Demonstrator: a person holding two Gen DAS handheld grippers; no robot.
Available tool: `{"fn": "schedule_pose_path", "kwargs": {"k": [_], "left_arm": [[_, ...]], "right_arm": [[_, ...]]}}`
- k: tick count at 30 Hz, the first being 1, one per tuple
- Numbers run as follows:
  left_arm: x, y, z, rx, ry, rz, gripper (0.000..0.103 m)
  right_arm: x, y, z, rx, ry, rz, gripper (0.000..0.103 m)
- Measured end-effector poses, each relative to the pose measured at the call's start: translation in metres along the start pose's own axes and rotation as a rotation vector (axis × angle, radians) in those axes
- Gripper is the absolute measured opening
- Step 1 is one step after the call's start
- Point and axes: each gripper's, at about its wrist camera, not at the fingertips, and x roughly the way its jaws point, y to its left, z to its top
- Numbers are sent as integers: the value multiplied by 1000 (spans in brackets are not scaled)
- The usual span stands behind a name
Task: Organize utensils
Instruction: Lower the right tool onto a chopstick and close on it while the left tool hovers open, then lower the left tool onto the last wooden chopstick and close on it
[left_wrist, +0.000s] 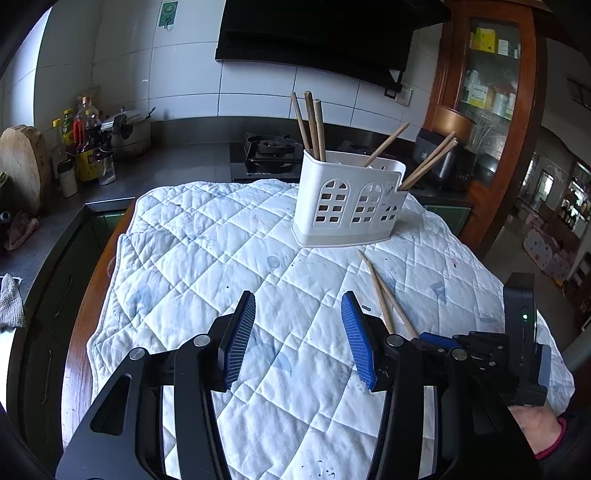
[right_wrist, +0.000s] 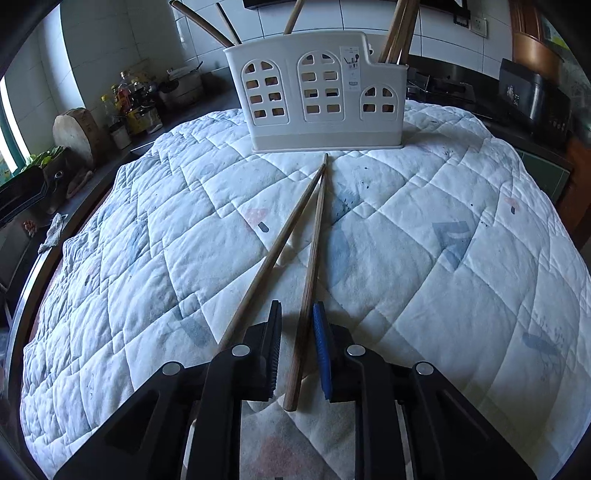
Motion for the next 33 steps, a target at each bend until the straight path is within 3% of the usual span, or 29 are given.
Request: {"fn": "schedule_pose_path", "kwargs": {"k": [9,15,23,31,33], "left_arm": [[6,-12,-20,2,42,-15,49],[21,-32,-40,-1,114,-71,49],[46,-72,-63,43,200,-128,49],[67,-88,-72,12,247,-155,46],[71,-93,-73,17,250,-154,35]], "right_arm": [[-1,-1,-3,-6,-13,-38,8],[-13,-10,-5,12,-37,-43,7],[-57,-22,-1,-6,-137,-46,7],[-99,-34,12,-10,-239,-45,7],[-105,-36,14,-12,-252,-44,7]]}}
